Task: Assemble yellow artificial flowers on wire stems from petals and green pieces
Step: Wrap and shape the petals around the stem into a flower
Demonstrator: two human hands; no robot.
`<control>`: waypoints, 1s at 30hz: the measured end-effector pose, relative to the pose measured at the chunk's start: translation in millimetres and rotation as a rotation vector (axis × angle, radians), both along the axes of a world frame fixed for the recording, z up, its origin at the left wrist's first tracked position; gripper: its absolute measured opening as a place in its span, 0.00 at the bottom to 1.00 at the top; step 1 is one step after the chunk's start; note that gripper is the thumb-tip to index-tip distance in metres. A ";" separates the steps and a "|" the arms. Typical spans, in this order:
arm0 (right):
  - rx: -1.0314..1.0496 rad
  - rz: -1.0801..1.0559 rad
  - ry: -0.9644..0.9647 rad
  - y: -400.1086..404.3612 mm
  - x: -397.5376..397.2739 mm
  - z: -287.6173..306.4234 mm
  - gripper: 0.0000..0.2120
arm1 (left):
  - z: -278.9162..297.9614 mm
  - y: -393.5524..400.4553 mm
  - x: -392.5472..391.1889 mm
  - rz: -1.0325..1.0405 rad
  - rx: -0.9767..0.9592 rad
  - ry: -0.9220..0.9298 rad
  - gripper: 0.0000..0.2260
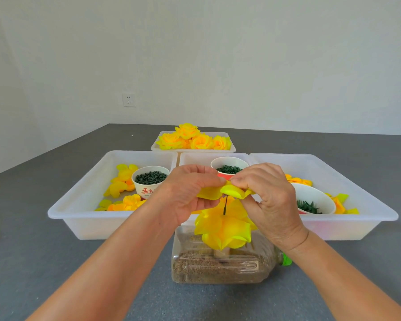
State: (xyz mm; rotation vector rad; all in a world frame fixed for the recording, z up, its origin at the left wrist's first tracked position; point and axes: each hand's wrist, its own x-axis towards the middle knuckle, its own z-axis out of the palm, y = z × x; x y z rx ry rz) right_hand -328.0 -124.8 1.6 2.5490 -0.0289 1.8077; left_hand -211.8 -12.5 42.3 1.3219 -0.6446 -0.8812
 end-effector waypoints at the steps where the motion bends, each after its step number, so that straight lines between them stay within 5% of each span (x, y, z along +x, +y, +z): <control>1: 0.001 0.003 0.000 -0.6 -0.1 -0.5 0.12 | -0.4 -0.4 0.2 0.001 0.005 0.000 0.06; 8: 0.116 0.082 0.046 3.1 -1.3 1.0 0.04 | 2.4 -0.4 -1.7 -0.010 -0.019 0.045 0.04; 16: 0.740 0.383 0.228 7.1 -10.2 12.6 0.09 | 7.1 -0.1 0.3 -0.002 -0.029 0.137 0.11; 19: 0.860 0.419 0.257 5.0 -11.4 13.8 0.07 | 8.5 0.0 -0.1 -0.019 -0.003 0.148 0.06; 30: 1.008 0.497 0.284 4.6 -9.1 17.3 0.08 | 8.1 -0.1 2.8 -0.012 0.036 0.182 0.02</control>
